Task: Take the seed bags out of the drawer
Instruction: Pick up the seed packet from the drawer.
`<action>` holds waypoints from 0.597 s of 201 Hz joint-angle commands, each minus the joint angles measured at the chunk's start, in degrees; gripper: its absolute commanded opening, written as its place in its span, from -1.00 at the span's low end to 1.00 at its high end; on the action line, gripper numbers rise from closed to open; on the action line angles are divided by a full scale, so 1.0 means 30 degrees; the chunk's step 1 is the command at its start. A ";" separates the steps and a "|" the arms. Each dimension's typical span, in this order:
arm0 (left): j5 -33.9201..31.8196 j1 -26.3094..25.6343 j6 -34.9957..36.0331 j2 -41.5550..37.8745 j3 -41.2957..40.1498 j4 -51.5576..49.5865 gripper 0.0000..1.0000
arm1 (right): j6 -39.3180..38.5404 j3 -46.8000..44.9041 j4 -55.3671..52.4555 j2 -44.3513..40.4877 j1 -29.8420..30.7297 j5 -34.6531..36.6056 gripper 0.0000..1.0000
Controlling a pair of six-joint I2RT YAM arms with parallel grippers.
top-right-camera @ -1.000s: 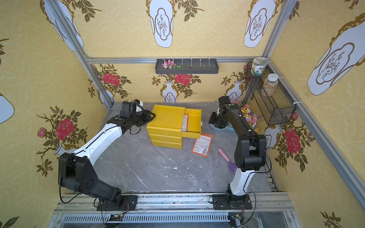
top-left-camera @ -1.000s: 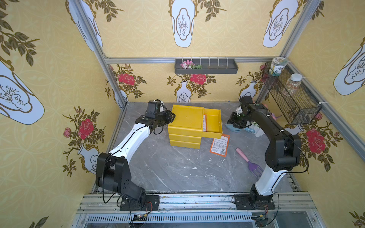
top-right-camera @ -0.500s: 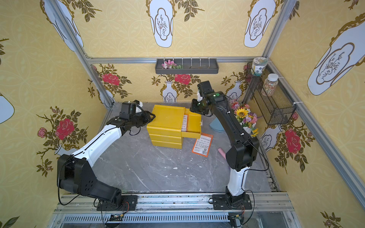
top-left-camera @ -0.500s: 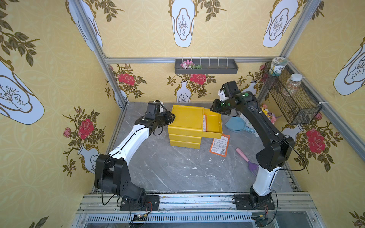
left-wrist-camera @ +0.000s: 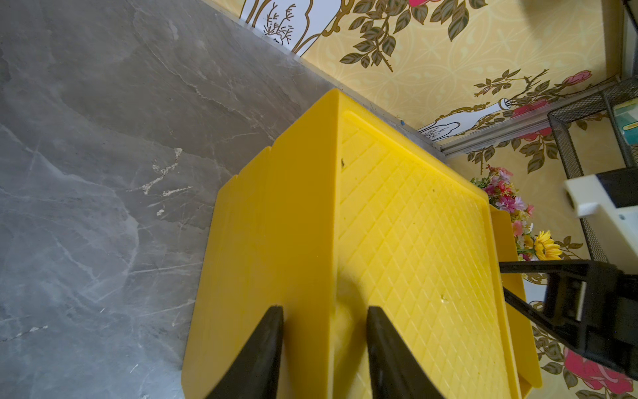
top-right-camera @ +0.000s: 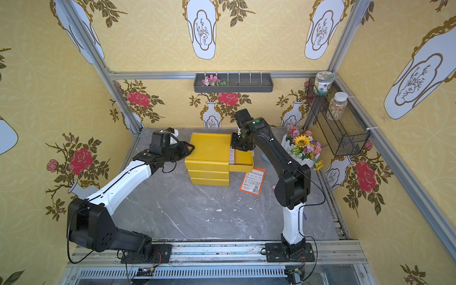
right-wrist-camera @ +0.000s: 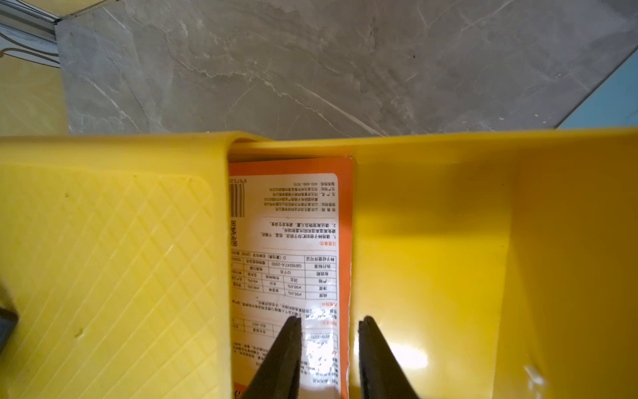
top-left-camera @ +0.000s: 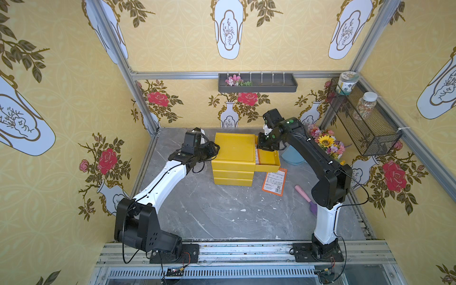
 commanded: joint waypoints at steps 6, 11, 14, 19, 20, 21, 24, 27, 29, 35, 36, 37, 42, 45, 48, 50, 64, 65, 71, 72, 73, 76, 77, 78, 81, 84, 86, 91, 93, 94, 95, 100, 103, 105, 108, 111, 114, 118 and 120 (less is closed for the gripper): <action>0.0362 -0.0133 0.0234 0.0200 -0.0292 -0.3069 -0.13 | 0.0299 -0.0377 -0.0009 0.0339 0.0048 0.0311 -0.37; 0.0372 -0.0117 0.0225 0.0195 -0.0295 -0.3035 -0.12 | 0.0327 -0.0477 0.0093 0.0362 0.0040 0.0233 -0.37; 0.0386 -0.0116 0.0220 0.0195 -0.0284 -0.3033 -0.12 | 0.0352 -0.0576 0.0141 0.0378 0.0054 0.0203 -0.38; 0.0396 -0.0116 0.0258 0.0221 -0.0294 -0.3042 -0.12 | 0.0378 -0.0712 0.0276 0.0407 0.0039 0.0089 -0.38; 0.0394 -0.0116 0.0268 0.0223 -0.0295 -0.3043 -0.13 | 0.0375 -0.0735 0.0298 0.0408 0.0039 0.0064 -0.39; 0.0408 -0.0116 0.0273 0.0224 -0.0295 -0.3029 -0.12 | 0.0403 -0.0746 0.0323 0.0409 0.0054 0.0052 -0.39; 0.0394 -0.0116 0.0278 0.0203 -0.0295 -0.3036 -0.12 | 0.0420 -0.0822 0.0393 0.0409 0.0055 0.0008 -0.39; 0.0392 -0.0116 0.0267 0.0237 -0.0317 -0.3022 -0.12 | 0.0469 -0.0865 0.0424 0.0424 0.0041 -0.0041 -0.40; 0.0421 -0.0116 0.0261 0.0228 -0.0316 -0.3017 -0.12 | 0.0477 -0.0924 0.0463 0.0435 0.0039 -0.0083 -0.40; 0.0421 -0.0115 0.0292 0.0231 -0.0321 -0.3036 -0.12 | 0.0558 -0.1035 0.0563 0.0445 0.0024 -0.0177 -0.41; 0.0421 -0.0116 0.0300 0.0242 -0.0308 -0.3026 -0.12 | 0.0567 -0.1058 0.0573 0.0442 0.0032 -0.0186 -0.41; 0.0421 -0.0116 0.0304 0.0233 -0.0302 -0.3035 -0.13 | 0.0587 -0.1069 0.0593 0.0455 0.0050 -0.0220 -0.41; 0.0445 -0.0116 0.0336 0.0247 -0.0296 -0.3023 -0.12 | 0.0617 -0.1144 0.0692 0.0481 0.0022 -0.0337 -0.42; 0.0442 -0.0131 0.0359 0.0246 -0.0303 -0.3035 -0.12 | 0.0662 -0.1187 0.0754 0.0514 0.0051 -0.0388 -0.43; 0.0449 -0.0118 0.0343 0.0249 -0.0326 -0.3051 -0.12 | 0.0697 -0.1236 0.0795 0.0516 0.0042 -0.0426 -0.44; 0.0450 -0.0116 0.0361 0.0253 -0.0325 -0.3054 -0.12 | 0.0717 -0.1280 0.0834 0.0509 0.0040 -0.0502 -0.44; 0.0471 -0.0116 0.0402 0.0250 -0.0332 -0.3070 -0.12 | 0.0934 -0.1496 0.1154 0.0574 0.0041 -0.0794 -0.47; 0.0490 -0.0116 0.0413 0.0237 -0.0343 -0.3072 -0.12 | 0.0946 -0.1508 0.1191 0.0565 0.0040 -0.0831 -0.47; 0.0469 -0.0118 0.0452 0.0253 -0.0346 -0.3065 -0.12 | 0.1020 -0.1576 0.1310 0.0603 0.0039 -0.0969 -0.48; 0.0474 -0.0117 0.0453 0.0239 -0.0335 -0.3069 -0.12 | 0.1018 -0.1606 0.1328 0.0608 0.0039 -0.0963 -0.49; 0.0462 -0.0116 0.0454 0.0232 -0.0330 -0.3072 -0.12 | 0.1032 -0.1607 0.1336 0.0597 0.0039 -0.1018 -0.49; 0.0544 -0.0116 0.0454 0.0236 -0.0336 -0.3074 -0.13 | 0.1099 -0.1648 0.1403 0.0630 0.0028 -0.1111 -0.50; 0.0526 -0.0116 0.0469 0.0245 -0.0345 -0.3074 -0.13 | 0.1102 -0.1671 0.1418 0.0637 0.0048 -0.1121 -0.51; 0.0518 -0.0116 0.0462 0.0250 -0.0335 -0.3059 -0.13 | 0.1132 -0.1683 0.1455 0.0640 0.0044 -0.1171 -0.51; 0.0510 -0.0116 0.0481 0.0253 -0.0341 -0.3072 -0.12 | 0.1155 -0.1694 0.1509 0.0669 0.0050 -0.1269 -0.52; 0.0509 -0.0116 0.0483 0.0214 -0.0378 -0.3074 -0.12 | 0.1221 -0.1743 0.1599 0.0686 0.0029 -0.1368 -0.53; 0.0509 -0.0116 0.0483 0.0207 -0.0375 -0.3074 -0.12 | 0.1243 -0.1773 0.1628 0.0683 0.0015 -0.1403 -0.53; 0.0509 -0.0116 0.0483 0.0190 -0.0381 -0.3067 -0.12 | 0.1345 -0.1824 0.1730 0.0713 0.0022 -0.1555 -0.55; 0.0487 -0.0116 0.0483 0.0179 -0.0361 -0.3065 -0.12 | 0.1362 -0.1867 0.1764 0.0734 0.0013 -0.1626 -0.55; 0.0498 -0.0116 0.0483 0.0173 -0.0357 -0.3070 -0.12 | 0.1380 -0.1884 0.1774 0.0748 0.0011 -0.1658 -0.56; 0.0489 -0.0116 0.0483 0.0184 -0.0385 -0.3072 -0.12 | 0.1403 -0.1892 0.1809 0.0754 0.0010 -0.1688 -0.56; 0.0482 -0.0111 0.0483 0.0163 -0.0391 -0.3050 -0.12 | 0.1491 -0.1954 0.1922 0.0739 0.0029 -0.1833 -0.58; 0.0484 -0.0115 0.0483 0.0144 -0.0395 -0.3056 -0.13 | 0.1559 -0.2002 0.1996 0.0780 0.0034 -0.1923 -0.59; 0.0473 -0.0116 0.0483 0.0160 -0.0423 -0.3062 -0.12 | 0.1592 -0.2028 0.2050 0.0780 0.0030 -0.1982 -0.59; 0.0494 -0.0101 0.0483 0.0162 -0.0414 -0.3065 -0.12 | 0.1652 -0.2096 0.2111 0.0763 0.0020 -0.2092 -0.61; 0.0518 -0.0111 0.0483 0.0122 -0.0435 -0.3062 -0.13 | 0.1711 -0.2152 0.2195 0.0779 0.0011 -0.2179 -0.62; 0.0507 -0.0115 0.0483 0.0117 -0.0467 -0.3062 -0.12 | 0.1792 -0.2228 0.2283 0.0781 0.0039 -0.2288 -0.64; 0.0509 -0.0109 0.0483 0.0086 -0.0464 -0.3070 -0.12 | 0.1852 -0.2300 0.2378 0.0789 0.0022 -0.2398 -0.66; 0.0480 -0.0114 0.0462 0.0080 -0.0491 -0.3073 -0.12 | 0.1892 -0.2352 0.2438 0.0790 -0.0002 -0.2452 -0.67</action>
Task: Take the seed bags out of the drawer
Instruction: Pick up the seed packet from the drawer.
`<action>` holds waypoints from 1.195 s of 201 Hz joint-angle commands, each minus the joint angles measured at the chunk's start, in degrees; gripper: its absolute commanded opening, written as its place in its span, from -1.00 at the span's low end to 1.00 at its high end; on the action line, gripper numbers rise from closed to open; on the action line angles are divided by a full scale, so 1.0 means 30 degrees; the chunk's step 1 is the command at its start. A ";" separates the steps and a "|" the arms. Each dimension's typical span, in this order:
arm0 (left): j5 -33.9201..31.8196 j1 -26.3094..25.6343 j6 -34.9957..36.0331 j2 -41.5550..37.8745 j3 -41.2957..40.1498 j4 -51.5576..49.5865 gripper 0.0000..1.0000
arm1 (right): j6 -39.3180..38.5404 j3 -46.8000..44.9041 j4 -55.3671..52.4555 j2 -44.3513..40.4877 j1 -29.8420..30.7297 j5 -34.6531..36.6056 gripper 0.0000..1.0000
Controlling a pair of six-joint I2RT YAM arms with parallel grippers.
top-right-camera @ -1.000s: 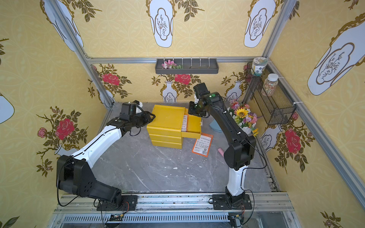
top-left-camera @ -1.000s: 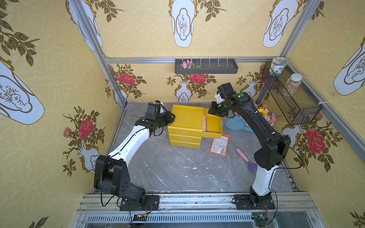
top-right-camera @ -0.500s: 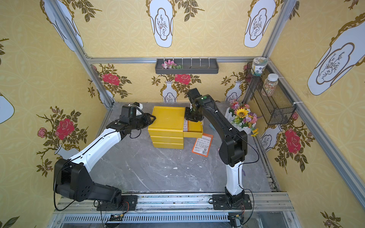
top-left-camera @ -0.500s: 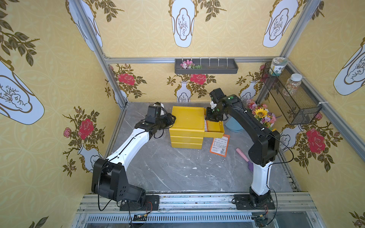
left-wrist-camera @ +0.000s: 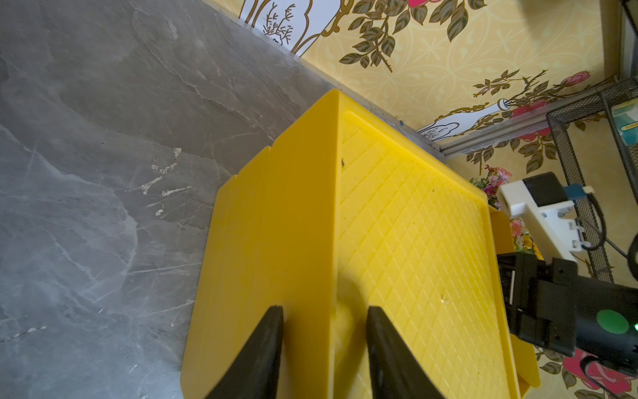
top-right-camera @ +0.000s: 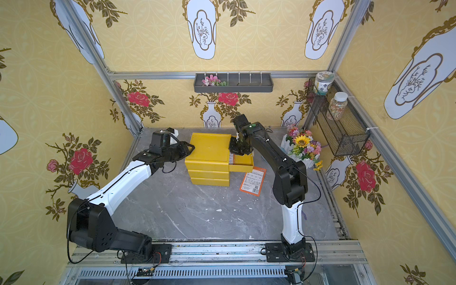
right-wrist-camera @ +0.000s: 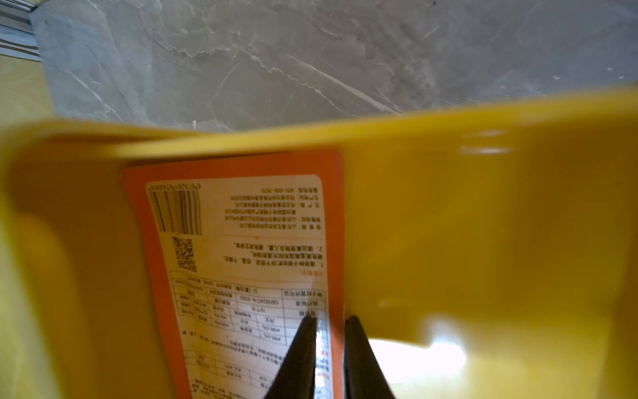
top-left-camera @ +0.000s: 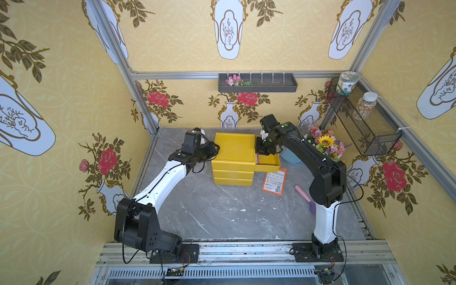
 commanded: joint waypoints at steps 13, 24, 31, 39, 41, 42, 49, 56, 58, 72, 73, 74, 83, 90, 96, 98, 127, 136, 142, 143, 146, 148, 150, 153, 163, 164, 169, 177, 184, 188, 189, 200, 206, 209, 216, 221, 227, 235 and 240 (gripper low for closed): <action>0.0498 -0.0116 0.0429 0.0093 -0.0436 -0.3176 -0.12 | 0.0904 -0.0652 0.0691 0.0188 -0.0026 -0.1166 -0.79; 0.0483 -0.0112 0.0393 0.0059 -0.0462 -0.3145 -0.12 | 0.1005 -0.0762 0.0769 0.0131 -0.0081 -0.1209 -0.90; 0.0480 -0.0102 0.0367 0.0050 -0.0479 -0.3132 -0.12 | 0.1014 -0.0824 0.0799 0.0039 -0.0129 -0.1202 -0.96; 0.0516 -0.0101 0.0339 0.0049 -0.0529 -0.3095 -0.12 | 0.1008 -0.0812 0.0777 -0.0097 -0.0171 -0.1157 -1.00; 0.0511 -0.0098 0.0337 0.0040 -0.0530 -0.3092 -0.12 | 0.0993 -0.0827 0.0772 -0.0156 -0.0209 -0.1144 -1.00; 0.0510 -0.0107 0.0337 0.0048 -0.0516 -0.3086 -0.12 | 0.0986 -0.0819 0.0756 -0.0191 -0.0235 -0.1127 -1.00; 0.0524 -0.0115 0.0308 0.0054 -0.0511 -0.3069 -0.12 | 0.0938 -0.0797 0.0682 -0.0347 -0.0317 -0.1022 -1.00; 0.0532 -0.0116 0.0285 0.0056 -0.0525 -0.3020 -0.12 | 0.0878 -0.0788 0.0625 -0.0573 -0.0390 -0.0815 -1.00; 0.0507 -0.0116 0.0280 0.0056 -0.0529 -0.3014 -0.13 | 0.0866 -0.0777 0.0602 -0.0620 -0.0426 -0.0780 -1.00; 0.0509 -0.0139 0.0221 0.0085 -0.0456 -0.2987 -0.13 | 0.0637 -0.0609 0.0405 -0.1101 -0.0605 -0.0459 -1.00; 0.0509 -0.0139 0.0220 0.0085 -0.0446 -0.2990 -0.12 | 0.0603 -0.0593 0.0382 -0.1132 -0.0609 -0.0433 -1.00; 0.0509 -0.0122 0.0220 0.0085 -0.0446 -0.2991 -0.12 | 0.0571 -0.0585 0.0356 -0.1162 -0.0640 -0.0420 -1.00; 0.0480 -0.0116 0.0219 0.0104 -0.0383 -0.2993 -0.13 | 0.0344 -0.0336 0.0103 -0.1373 -0.0752 -0.0205 -1.00; 0.0411 -0.0112 0.0169 0.0085 -0.0382 -0.2962 -0.13 | 0.0142 -0.0068 -0.0157 -0.1518 -0.0774 -0.0028 -1.00; 0.0343 -0.0101 0.0139 0.0089 -0.0411 -0.2899 -0.13 | -0.0048 0.0202 -0.0432 -0.1613 -0.0833 0.0157 -1.00; 0.0314 -0.0112 0.0112 0.0086 -0.0413 -0.2874 -0.12 | -0.0113 0.0306 -0.0534 -0.1627 -0.0837 0.0246 -1.00; 0.0129 -0.0133 0.0074 0.0190 -0.0381 -0.2786 -0.13 | -0.1043 0.1556 -0.1760 -0.2186 -0.1067 0.1282 -1.00; 0.0110 -0.0120 0.0059 0.0250 -0.0340 -0.2780 -0.12 | -0.1198 0.1691 -0.1881 -0.2516 -0.1282 0.1370 -1.00; 0.0098 -0.0116 0.0045 0.0281 -0.0333 -0.2765 -0.13 | -0.1235 0.1761 -0.1873 -0.2769 -0.1459 0.1367 -1.00; 0.0099 -0.0116 0.0044 0.0286 -0.0329 -0.2761 -0.13 | -0.1227 0.1764 -0.1870 -0.2816 -0.1490 0.1358 -1.00; 0.0092 -0.0116 0.0044 0.0308 -0.0348 -0.2744 -0.13 | -0.1267 0.1766 -0.1875 -0.2958 -0.1627 0.1329 -1.00; 0.0075 -0.0116 0.0022 0.0331 -0.0346 -0.2755 -0.13 | -0.1289 0.1766 -0.1869 -0.3040 -0.1709 0.1294 -1.00; 0.0071 -0.0116 0.0017 0.0323 -0.0338 -0.2757 -0.13 | -0.1295 0.1781 -0.1868 -0.3104 -0.1781 0.1292 -1.00; 0.0070 -0.0116 0.0015 0.0357 -0.0345 -0.2758 -0.13 | -0.1323 0.1797 -0.1874 -0.3262 -0.1869 0.1266 -1.00; 0.0040 -0.0116 -0.0044 0.0433 -0.0297 -0.2750 -0.13 | -0.1429 0.1905 -0.1945 -0.3698 -0.2213 0.1182 -1.00; 0.0040 -0.0116 -0.0044 0.0450 -0.0297 -0.2754 -0.13 | -0.1441 0.1938 -0.1935 -0.3734 -0.2277 0.1178 -1.00; 0.0042 -0.0116 -0.0049 0.0476 -0.0296 -0.2758 -0.13 | -0.1487 0.1994 -0.1939 -0.3937 -0.2546 0.1137 -1.00; 0.0005 -0.0116 -0.0088 0.0503 -0.0297 -0.2754 -0.13 | -0.1583 0.2029 -0.1954 -0.4241 -0.2932 0.1011 -1.00; -0.0043 -0.0116 -0.0145 0.0503 -0.0311 -0.2724 -0.13 | -0.1664 0.2077 -0.1955 -0.4529 -0.3273 0.0886 -1.00; -0.0073 -0.0116 -0.0133 0.0507 -0.0299 -0.2756 -0.13 | -0.1721 0.2077 -0.1911 -0.4683 -0.3486 0.0801 -1.00; -0.0060 -0.0116 -0.0132 0.0516 -0.0297 -0.2743 -0.13 | -0.1748 0.2083 -0.1904 -0.4725 -0.3514 0.0768 -1.00; -0.0106 -0.0116 -0.0189 0.0527 -0.0295 -0.2704 -0.13 | -0.1869 0.2081 -0.1786 -0.5124 -0.4180 0.0466 -1.00; -0.0134 -0.0116 -0.0205 0.0529 -0.0296 -0.2720 -0.13 | -0.1919 0.2063 -0.1751 -0.5336 -0.4550 0.0321 -1.00; -0.0135 -0.0116 -0.0218 0.0529 -0.0285 -0.2706 -0.13 | -0.1962 0.2060 -0.1684 -0.5434 -0.4742 0.0277 -1.00; -0.0135 -0.0116 -0.0248 0.0536 -0.0277 -0.2704 -0.13 | -0.2015 0.2079 -0.1643 -0.5662 -0.5178 0.0122 -1.00; -0.0135 -0.0105 -0.0249 0.0529 -0.0262 -0.2725 -0.13 | -0.2033 0.2050 -0.1550 -0.5829 -0.5528 0.0039 -1.00; -0.0121 -0.0101 -0.0278 0.0539 -0.0271 -0.2700 -0.13 | -0.2089 0.2031 -0.1516 -0.6025 -0.5913 -0.0018 -1.00; -0.0135 -0.0116 -0.0306 0.0544 -0.0261 -0.2728 -0.13 | -0.2162 0.2008 -0.1482 -0.6269 -0.6531 0.0097 -1.00; -0.0135 -0.0116 -0.0307 0.0533 -0.0267 -0.2715 -0.13 | -0.2214 0.1971 -0.1506 -0.6408 -0.6907 0.0209 -1.00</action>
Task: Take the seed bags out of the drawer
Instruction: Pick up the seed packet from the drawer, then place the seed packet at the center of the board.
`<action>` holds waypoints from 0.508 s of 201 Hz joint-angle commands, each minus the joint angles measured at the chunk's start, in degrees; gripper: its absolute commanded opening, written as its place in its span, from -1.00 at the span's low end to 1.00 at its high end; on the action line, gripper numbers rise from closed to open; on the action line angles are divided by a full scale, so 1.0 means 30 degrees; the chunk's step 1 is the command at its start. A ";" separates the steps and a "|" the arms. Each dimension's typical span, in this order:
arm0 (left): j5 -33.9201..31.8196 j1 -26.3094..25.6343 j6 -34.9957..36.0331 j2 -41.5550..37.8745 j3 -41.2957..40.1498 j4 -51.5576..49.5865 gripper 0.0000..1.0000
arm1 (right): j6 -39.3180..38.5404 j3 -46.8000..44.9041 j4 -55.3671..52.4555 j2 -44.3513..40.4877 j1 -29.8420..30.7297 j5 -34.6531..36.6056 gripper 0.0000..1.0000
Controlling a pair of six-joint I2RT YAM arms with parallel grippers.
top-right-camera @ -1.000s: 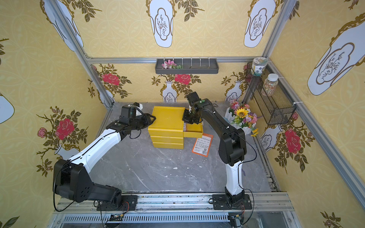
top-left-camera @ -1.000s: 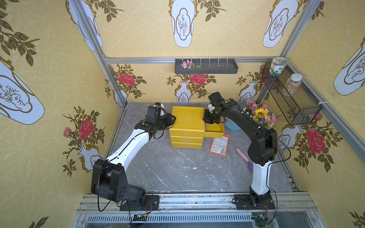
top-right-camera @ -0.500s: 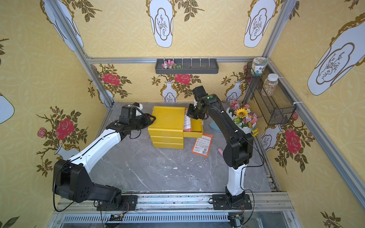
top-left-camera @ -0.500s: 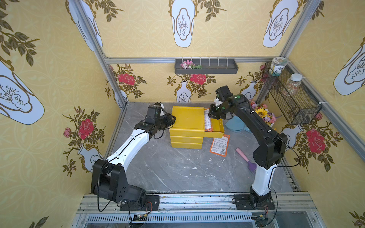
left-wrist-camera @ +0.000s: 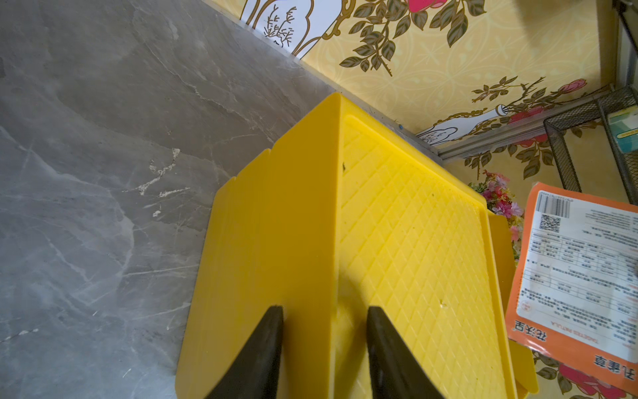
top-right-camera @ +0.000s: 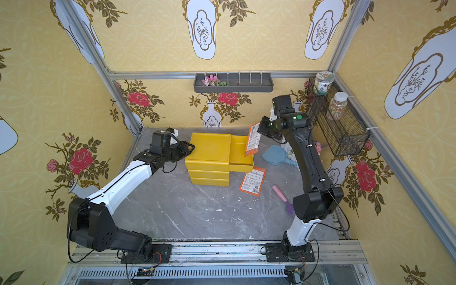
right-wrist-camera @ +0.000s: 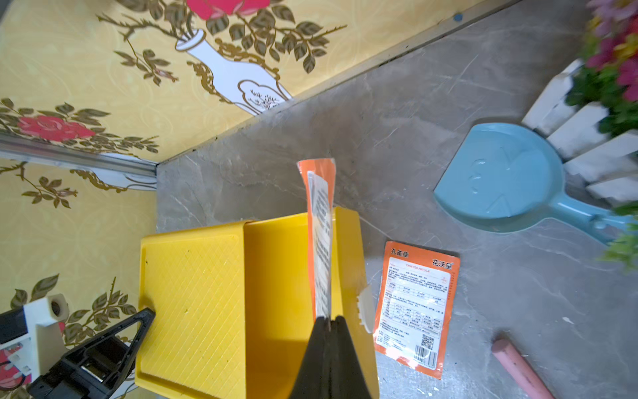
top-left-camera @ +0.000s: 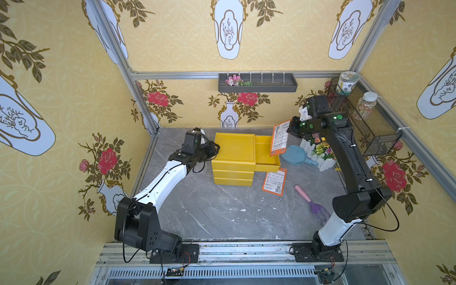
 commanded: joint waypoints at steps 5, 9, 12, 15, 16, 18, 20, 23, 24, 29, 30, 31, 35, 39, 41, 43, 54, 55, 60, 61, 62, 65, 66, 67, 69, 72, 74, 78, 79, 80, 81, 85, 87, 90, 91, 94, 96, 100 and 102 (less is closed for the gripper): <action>-0.0055 -0.0094 0.0024 0.0345 -0.0222 -0.3025 -0.13 | -0.0510 -0.0095 0.0438 -0.0750 -0.1527 -0.0038 -1.00; -0.0041 -0.0108 0.0017 0.0343 -0.0201 -0.3013 -0.13 | -0.0558 -0.0180 0.0413 -0.0853 -0.1857 0.0073 -1.00; -0.0039 -0.0109 0.0016 0.0343 -0.0195 -0.3019 -0.13 | -0.0604 -0.0269 0.0423 -0.0933 -0.2111 0.0144 -1.00; -0.0027 -0.0105 0.0020 0.0354 -0.0172 -0.3001 -0.13 | -0.0650 -0.0390 0.0399 -0.0990 -0.2337 0.0193 -1.00; -0.0027 -0.0107 0.0020 0.0348 -0.0168 -0.3000 -0.13 | -0.0668 -0.0423 0.0389 -0.0997 -0.2420 0.0205 -1.00; -0.0026 -0.0094 0.0020 0.0366 -0.0143 -0.2999 -0.13 | -0.0725 -0.0500 0.0374 -0.1038 -0.2578 0.0243 -1.00; -0.0019 -0.0105 0.0020 0.0356 -0.0144 -0.2999 -0.13 | -0.0769 -0.0592 0.0377 -0.1063 -0.2735 0.0282 -1.00; -0.0025 -0.0105 0.0006 0.0366 -0.0140 -0.3006 -0.13 | -0.0861 -0.0745 0.0331 -0.1109 -0.2928 0.0379 -1.00; -0.0025 -0.0107 0.0013 0.0384 -0.0137 -0.2987 -0.13 | -0.0920 -0.0777 0.0325 -0.1114 -0.2965 0.0400 -1.00; -0.0009 -0.0109 -0.0006 0.0372 -0.0120 -0.2985 -0.13 | -0.1091 -0.1093 0.0300 -0.1199 -0.3266 0.0609 -1.00; -0.0018 -0.0109 -0.0007 0.0372 -0.0098 -0.2977 -0.13 | -0.1138 -0.1142 0.0281 -0.1189 -0.3310 0.0647 -1.00; -0.0007 -0.0109 -0.0008 0.0372 -0.0087 -0.2988 -0.13 | -0.1175 -0.1210 0.0286 -0.1198 -0.3361 0.0696 -1.00; 0.0001 -0.0109 -0.0009 0.0372 -0.0077 -0.2978 -0.13 | -0.1313 -0.1499 0.0257 -0.1229 -0.3551 0.0882 -1.00; -0.0010 -0.0090 -0.0011 0.0398 -0.0058 -0.2990 -0.13 | -0.1469 -0.1797 0.0274 -0.1259 -0.3684 0.1009 -1.00; 0.0008 -0.0104 -0.0010 0.0408 -0.0050 -0.2989 -0.13 | -0.1541 -0.2001 0.0308 -0.1286 -0.3736 0.1074 -1.00; 0.0004 -0.0108 -0.0009 0.0403 -0.0048 -0.2974 -0.13 | -0.1595 -0.2183 0.0317 -0.1337 -0.3815 0.1134 -1.00; -0.0004 -0.0106 -0.0024 0.0424 -0.0018 -0.2982 -0.13 | -0.1811 -0.3339 0.0545 -0.1438 -0.4046 0.1257 -1.00; 0.0000 -0.0108 -0.0031 0.0427 -0.0018 -0.2990 -0.13 | -0.1820 -0.3466 0.0594 -0.1440 -0.4066 0.1249 -1.00; 0.0009 -0.0120 -0.0053 0.0419 -0.0003 -0.2996 -0.13 | -0.1880 -0.4057 0.0772 -0.1500 -0.4090 0.1217 -1.00; 0.0006 -0.0114 -0.0060 0.0425 -0.0011 -0.2983 -0.13 | -0.1869 -0.4191 0.0809 -0.1515 -0.4088 0.1215 -1.00; -0.0025 -0.0111 -0.0049 0.0428 0.0015 -0.2976 -0.13 | -0.1878 -0.4316 0.0872 -0.1552 -0.4072 0.1214 -1.00; 0.0007 -0.0109 -0.0040 0.0426 0.0027 -0.2996 -0.13 | -0.1875 -0.4715 0.1001 -0.1580 -0.4058 0.1220 -1.00; 0.0005 -0.0109 -0.0039 0.0414 0.0019 -0.2982 -0.13 | -0.1866 -0.4857 0.1026 -0.1599 -0.4072 0.1202 -1.00; 0.0004 -0.0109 -0.0039 0.0422 0.0015 -0.3005 -0.13 | -0.1862 -0.4986 0.1083 -0.1609 -0.4064 0.1163 -1.00; 0.0004 -0.0109 -0.0038 0.0399 0.0012 -0.2978 -0.13 | -0.1874 -0.5252 0.1192 -0.1652 -0.4058 0.1076 -1.00; -0.0019 -0.0109 -0.0038 0.0375 0.0019 -0.2989 -0.13 | -0.1860 -0.5696 0.1403 -0.1684 -0.4035 0.0925 -1.00; -0.0002 -0.0109 -0.0046 0.0373 0.0021 -0.3011 -0.13 | -0.1844 -0.5986 0.1536 -0.1701 -0.4029 0.0833 -1.00; -0.0021 -0.0107 -0.0041 0.0394 0.0034 -0.3003 -0.13 | -0.1773 -0.6556 0.1782 -0.1737 -0.3963 0.0576 -1.00; -0.0023 -0.0108 -0.0040 0.0383 0.0037 -0.3001 -0.13 | -0.1757 -0.6700 0.1871 -0.1751 -0.3951 0.0513 -1.00; -0.0039 -0.0108 -0.0039 0.0377 0.0039 -0.3014 -0.13 | -0.1734 -0.6845 0.1945 -0.1743 -0.3930 0.0453 -1.00; -0.0047 -0.0094 -0.0053 0.0375 0.0040 -0.3006 -0.13 | -0.1708 -0.6991 0.2011 -0.1754 -0.3920 0.0379 -1.00; -0.0027 -0.0106 -0.0040 0.0365 0.0063 -0.3021 -0.13 | -0.1645 -0.7331 0.2234 -0.1763 -0.3874 0.0189 -1.00; -0.0026 -0.0093 -0.0039 0.0348 0.0054 -0.3012 -0.13 | -0.1621 -0.7640 0.2359 -0.1749 -0.3835 0.0100 -1.00; -0.0044 -0.0114 -0.0042 0.0343 0.0046 -0.3022 -0.13 | -0.1543 -0.8038 0.2545 -0.1722 -0.3758 -0.0164 -1.00; -0.0050 -0.0111 -0.0040 0.0343 0.0058 -0.3025 -0.13 | -0.1524 -0.8159 0.2575 -0.1714 -0.3731 -0.0223 -1.00; -0.0044 -0.0109 -0.0046 0.0335 0.0083 -0.3005 -0.13 | -0.1421 -0.8499 0.2803 -0.1685 -0.3624 -0.0391 -1.00; -0.0030 -0.0109 -0.0040 0.0341 0.0081 -0.3044 -0.13 | -0.1368 -0.8737 0.2947 -0.1664 -0.3553 -0.0485 -1.00; -0.0054 -0.0105 -0.0055 0.0333 0.0073 -0.3053 -0.13 | -0.1282 -0.9180 0.3205 -0.1608 -0.3353 -0.0722 -1.00; -0.0055 -0.0108 -0.0043 0.0340 0.0093 -0.3078 -0.13 | -0.1238 -0.9318 0.3334 -0.1593 -0.3287 -0.0838 -1.00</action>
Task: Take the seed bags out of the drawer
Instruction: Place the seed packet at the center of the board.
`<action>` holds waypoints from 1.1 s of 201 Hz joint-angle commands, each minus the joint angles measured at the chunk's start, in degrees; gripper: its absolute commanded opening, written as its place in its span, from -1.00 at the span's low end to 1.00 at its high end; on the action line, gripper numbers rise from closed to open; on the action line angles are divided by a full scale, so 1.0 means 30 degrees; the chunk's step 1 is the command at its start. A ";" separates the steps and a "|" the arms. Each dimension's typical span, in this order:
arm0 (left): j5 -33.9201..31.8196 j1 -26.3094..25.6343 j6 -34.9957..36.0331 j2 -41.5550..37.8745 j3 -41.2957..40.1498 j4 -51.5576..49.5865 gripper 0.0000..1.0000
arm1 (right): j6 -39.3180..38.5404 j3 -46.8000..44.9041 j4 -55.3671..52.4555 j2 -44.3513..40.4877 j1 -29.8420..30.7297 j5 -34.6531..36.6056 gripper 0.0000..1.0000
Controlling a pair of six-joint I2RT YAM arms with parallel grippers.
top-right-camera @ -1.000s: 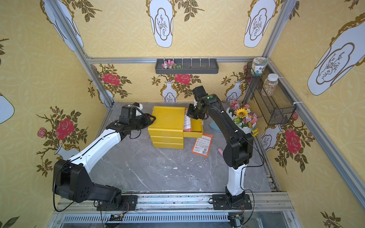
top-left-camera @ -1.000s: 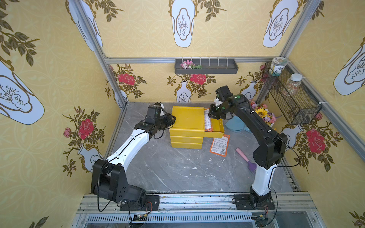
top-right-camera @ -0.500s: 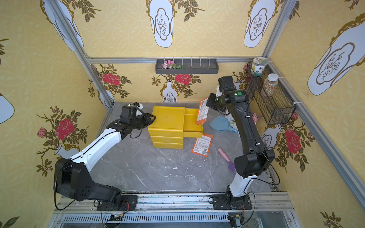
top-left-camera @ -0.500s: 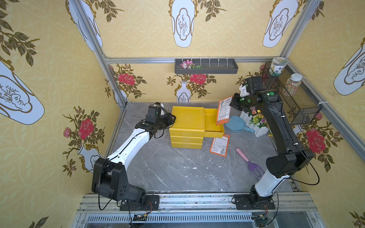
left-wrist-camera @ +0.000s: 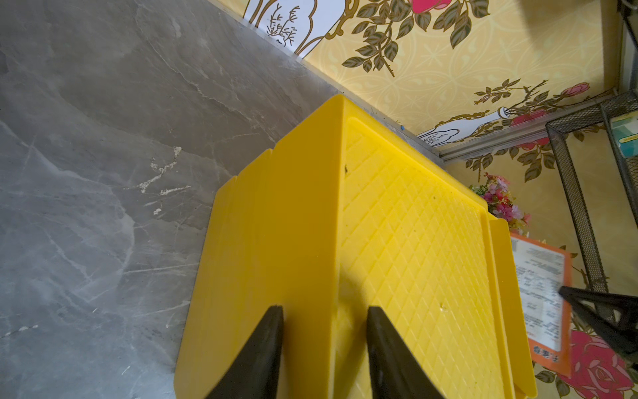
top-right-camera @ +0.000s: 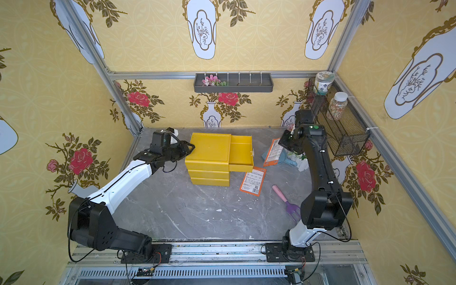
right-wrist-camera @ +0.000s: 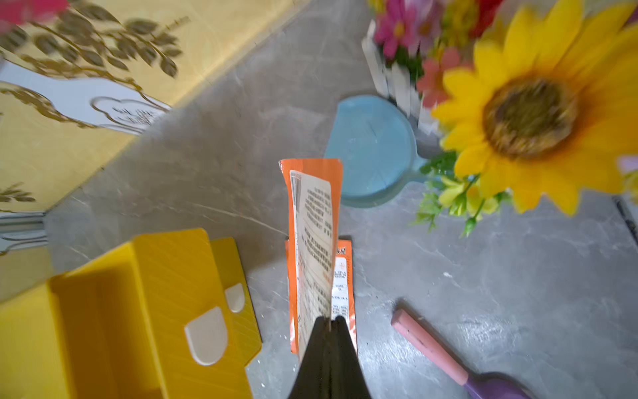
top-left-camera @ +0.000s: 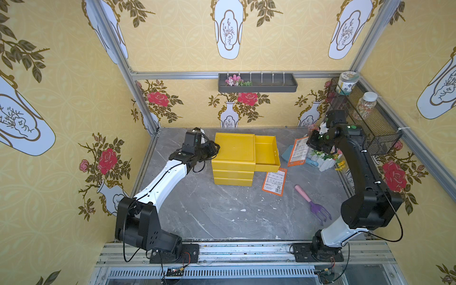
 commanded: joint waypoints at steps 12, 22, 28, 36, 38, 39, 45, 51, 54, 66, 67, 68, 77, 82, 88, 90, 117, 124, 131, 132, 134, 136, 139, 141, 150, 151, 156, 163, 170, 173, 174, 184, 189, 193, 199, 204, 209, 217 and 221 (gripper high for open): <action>0.0027 -0.0102 0.0242 0.0218 -0.0134 -0.2948 -0.13 | 0.0601 -0.2965 0.2771 0.0236 0.1285 -0.1856 -1.00; 0.0025 -0.0101 0.0271 0.0213 -0.0078 -0.3051 -0.13 | 0.0968 -0.3694 0.3324 0.0418 0.1958 -0.2003 -1.00; 0.0025 -0.0101 0.0277 0.0226 -0.0074 -0.3105 -0.13 | 0.1220 -0.4058 0.3652 0.0551 0.2222 -0.2078 -1.00; 0.0050 -0.0101 0.0301 0.0226 -0.0061 -0.3153 -0.12 | 0.1529 -0.4528 0.4042 0.0738 0.2474 -0.2203 -1.00; 0.0024 -0.0101 0.0289 0.0233 -0.0046 -0.3155 -0.13 | 0.1598 -0.4623 0.4125 0.0792 0.2541 -0.2272 -1.00; 0.0039 -0.0101 0.0282 0.0244 -0.0039 -0.3165 -0.13 | 0.1638 -0.4673 0.4149 0.0820 0.2558 -0.2279 -1.00; 0.0061 -0.0101 0.0301 0.0204 -0.0031 -0.3183 -0.13 | 0.1864 -0.4961 0.4378 0.0972 0.2670 -0.2342 -1.00; 0.0069 -0.0090 0.0297 0.0198 -0.0031 -0.3203 -0.12 | 0.1983 -0.5178 0.4515 0.1096 0.2720 -0.2337 -1.00; 0.0060 -0.0100 0.0295 0.0219 -0.0009 -0.3190 -0.13 | 0.2019 -0.5261 0.4580 0.1130 0.2742 -0.2342 -1.00; 0.0081 -0.0102 0.0286 0.0235 0.0045 -0.3216 -0.12 | 0.2061 -0.5589 0.4754 0.1383 0.2753 -0.2249 -1.00; 0.0082 -0.0102 0.0295 0.0245 0.0051 -0.3210 -0.13 | 0.2060 -0.5610 0.4741 0.1395 0.2751 -0.2223 -1.00; 0.0083 -0.0102 0.0300 0.0235 0.0054 -0.3208 -0.13 | 0.2060 -0.5621 0.4750 0.1429 0.2765 -0.2196 -1.00; 0.0083 -0.0101 0.0334 0.0240 0.0085 -0.3243 -0.12 | 0.1967 -0.5679 0.4635 0.1658 0.2743 -0.1938 -1.00; 0.0055 -0.0101 0.0334 0.0268 0.0114 -0.3281 -0.12 | 0.1893 -0.5688 0.4507 0.1786 0.2673 -0.1797 -0.99; 0.0055 -0.0086 0.0356 0.0280 0.0162 -0.3265 -0.13 | 0.1794 -0.5638 0.4306 0.1915 0.2631 -0.1586 -0.80; 0.0054 -0.0083 0.0361 0.0298 0.0171 -0.3293 -0.12 | 0.1781 -0.5618 0.4242 0.1965 0.2603 -0.1525 -0.74; -0.0004 -0.0101 0.0363 0.0288 0.0232 -0.3341 -0.12 | 0.1377 -0.5190 0.3696 0.2095 0.2378 -0.1183 -0.16; -0.0033 -0.0101 0.0363 0.0274 0.0240 -0.3366 -0.12 | 0.1284 -0.4963 0.3524 0.2053 0.2415 -0.1075 -0.10; -0.0078 -0.0103 0.0363 0.0258 0.0265 -0.3354 -0.12 | 0.1214 -0.4661 0.3404 0.1969 0.2452 -0.1055 -0.06; -0.0085 -0.0102 0.0363 0.0271 0.0278 -0.3352 -0.12 | 0.1212 -0.4619 0.3378 0.1951 0.2454 -0.1055 -0.06; -0.0091 -0.0102 0.0363 0.0267 0.0288 -0.3352 -0.12 | 0.1211 -0.4528 0.3344 0.1937 0.2478 -0.1040 -0.05; -0.0092 -0.0102 0.0349 0.0258 0.0290 -0.3351 -0.12 | 0.1189 -0.4433 0.3291 0.1934 0.2520 -0.1051 -0.05; -0.0096 -0.0101 0.0361 0.0270 0.0306 -0.3384 -0.11 | 0.1178 -0.4287 0.3205 0.1885 0.2538 -0.1029 -0.04; -0.0093 -0.0101 0.0355 0.0266 0.0317 -0.3381 -0.11 | 0.1159 -0.4197 0.3169 0.1855 0.2565 -0.1048 -0.04; -0.0121 -0.0101 0.0391 0.0268 0.0395 -0.3405 -0.11 | 0.1072 -0.3750 0.2996 0.1777 0.2726 -0.1055 -0.04; -0.0121 -0.0087 0.0392 0.0291 0.0402 -0.3422 -0.11 | 0.1068 -0.3695 0.2969 0.1753 0.2767 -0.1055 -0.04; -0.0122 -0.0100 0.0392 0.0258 0.0412 -0.3415 -0.11 | 0.1054 -0.3407 0.2866 0.1730 0.2873 -0.1083 -0.04; -0.0148 -0.0101 0.0387 0.0302 0.0485 -0.3467 -0.11 | 0.1000 -0.2993 0.2718 0.1705 0.3085 -0.1139 -0.04; -0.0194 -0.0087 0.0392 0.0275 0.0512 -0.3453 -0.10 | 0.1000 -0.2629 0.2582 0.1700 0.3312 -0.1170 -0.04; -0.0200 -0.0085 0.0411 0.0276 0.0524 -0.3474 -0.10 | 0.0972 -0.2425 0.2516 0.1713 0.3413 -0.1194 -0.04; -0.0205 -0.0093 0.0416 0.0266 0.0525 -0.3471 -0.10 | 0.0974 -0.2387 0.2509 0.1706 0.3462 -0.1212 -0.04; -0.0253 -0.0109 0.0406 0.0266 0.0585 -0.3475 -0.08 | 0.0972 -0.1885 0.2293 0.1750 0.3785 -0.1260 -0.04; -0.0264 -0.0102 0.0421 0.0255 0.0615 -0.3507 -0.08 | 0.0980 -0.1718 0.2216 0.1783 0.3957 -0.1264 -0.04; -0.0295 -0.0101 0.0394 0.0261 0.0656 -0.3504 -0.07 | 0.1051 -0.1560 0.2142 0.1819 0.4077 -0.1260 -0.04; -0.0325 -0.0087 0.0414 0.0251 0.0686 -0.3530 -0.07 | 0.1104 -0.1388 0.2068 0.1866 0.4301 -0.1344 -0.04; -0.0330 -0.0086 0.0414 0.0221 0.0715 -0.3548 -0.06 | 0.1190 -0.1284 0.2037 0.1901 0.4469 -0.1375 -0.04; -0.0344 -0.0102 0.0412 0.0224 0.0757 -0.3564 -0.05 | 0.1253 -0.1204 0.2019 0.1998 0.4676 -0.1434 -0.04; -0.0356 -0.0101 0.0420 0.0174 0.0807 -0.3597 -0.03 | 0.1328 -0.1094 0.1961 0.2112 0.4992 -0.1509 -0.04; -0.0371 -0.0101 0.0422 0.0168 0.0847 -0.3601 -0.02 | 0.1377 -0.1037 0.1925 0.2199 0.5195 -0.1495 -0.04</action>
